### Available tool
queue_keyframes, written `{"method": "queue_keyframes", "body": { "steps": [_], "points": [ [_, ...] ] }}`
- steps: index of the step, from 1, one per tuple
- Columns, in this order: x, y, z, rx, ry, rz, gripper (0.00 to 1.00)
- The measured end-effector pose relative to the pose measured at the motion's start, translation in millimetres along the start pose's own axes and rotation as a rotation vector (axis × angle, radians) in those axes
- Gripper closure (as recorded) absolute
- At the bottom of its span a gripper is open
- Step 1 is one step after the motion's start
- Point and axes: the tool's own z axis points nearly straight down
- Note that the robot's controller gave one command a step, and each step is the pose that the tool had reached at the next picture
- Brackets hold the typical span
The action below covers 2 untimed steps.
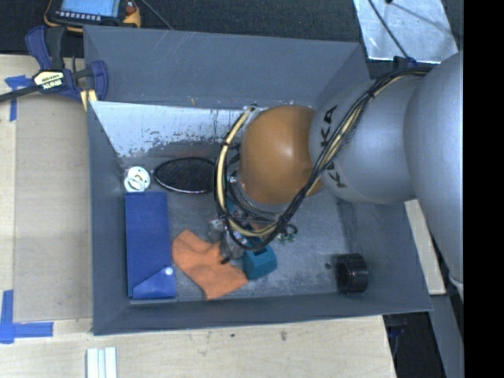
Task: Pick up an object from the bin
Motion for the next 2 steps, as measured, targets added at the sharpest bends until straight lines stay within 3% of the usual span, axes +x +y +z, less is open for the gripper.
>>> {"method": "queue_keyframes", "body": {
  "steps": [1, 2],
  "points": [
    [-38.0, 13, 7, 0.002, 0.002, -0.138, 1.0],
    [-8.5, 14, -9, -0.002, 0.0, -0.23, 1.0]
  ]
}}
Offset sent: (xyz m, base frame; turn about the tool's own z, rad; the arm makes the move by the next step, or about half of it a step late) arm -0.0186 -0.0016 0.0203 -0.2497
